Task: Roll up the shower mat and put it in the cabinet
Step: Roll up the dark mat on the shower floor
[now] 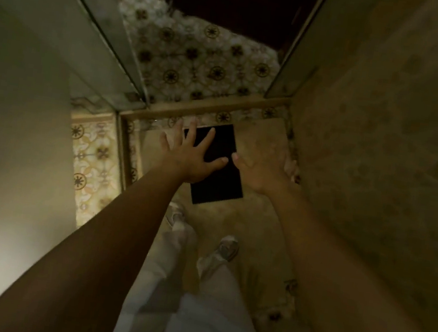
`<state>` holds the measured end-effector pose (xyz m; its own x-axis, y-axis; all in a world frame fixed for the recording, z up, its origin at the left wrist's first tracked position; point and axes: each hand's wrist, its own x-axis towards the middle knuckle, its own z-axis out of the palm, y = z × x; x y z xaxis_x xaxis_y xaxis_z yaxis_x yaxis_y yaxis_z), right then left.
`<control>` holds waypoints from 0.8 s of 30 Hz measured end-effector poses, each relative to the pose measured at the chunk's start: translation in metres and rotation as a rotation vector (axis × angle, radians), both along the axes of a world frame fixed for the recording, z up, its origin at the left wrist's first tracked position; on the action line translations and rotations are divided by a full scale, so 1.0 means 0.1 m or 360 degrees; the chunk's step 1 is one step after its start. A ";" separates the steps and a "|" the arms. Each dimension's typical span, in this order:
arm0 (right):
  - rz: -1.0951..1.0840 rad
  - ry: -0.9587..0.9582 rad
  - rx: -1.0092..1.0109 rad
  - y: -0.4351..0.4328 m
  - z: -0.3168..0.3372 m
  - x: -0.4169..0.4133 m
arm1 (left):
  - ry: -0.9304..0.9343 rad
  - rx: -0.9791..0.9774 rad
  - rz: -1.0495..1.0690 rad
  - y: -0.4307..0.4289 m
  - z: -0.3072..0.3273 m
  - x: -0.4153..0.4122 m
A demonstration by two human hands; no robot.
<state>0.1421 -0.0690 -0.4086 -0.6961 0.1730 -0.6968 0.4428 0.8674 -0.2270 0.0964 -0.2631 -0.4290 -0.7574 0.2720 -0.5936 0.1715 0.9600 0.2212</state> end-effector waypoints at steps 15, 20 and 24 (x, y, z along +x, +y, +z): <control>0.0480 -0.0184 0.0180 -0.07 -2.50 -1.25 | -0.0076 0.0035 0.0281 -0.52 -2.51 -1.14; 0.0644 -0.0196 0.0206 0.20 -4.15 -1.74 | -0.0201 -0.0020 0.0362 -0.38 -4.04 -1.41; 0.0751 -0.0131 0.0180 0.41 -5.48 -2.15 | -0.0227 -0.0045 0.0346 -0.27 -5.30 -1.63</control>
<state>-0.0729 -0.0282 -0.9571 -0.6601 -0.0699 -0.7479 0.0084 0.9949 -0.1004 -0.0670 -0.2904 -0.9590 -0.7044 0.0939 -0.7035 -0.0704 0.9771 0.2009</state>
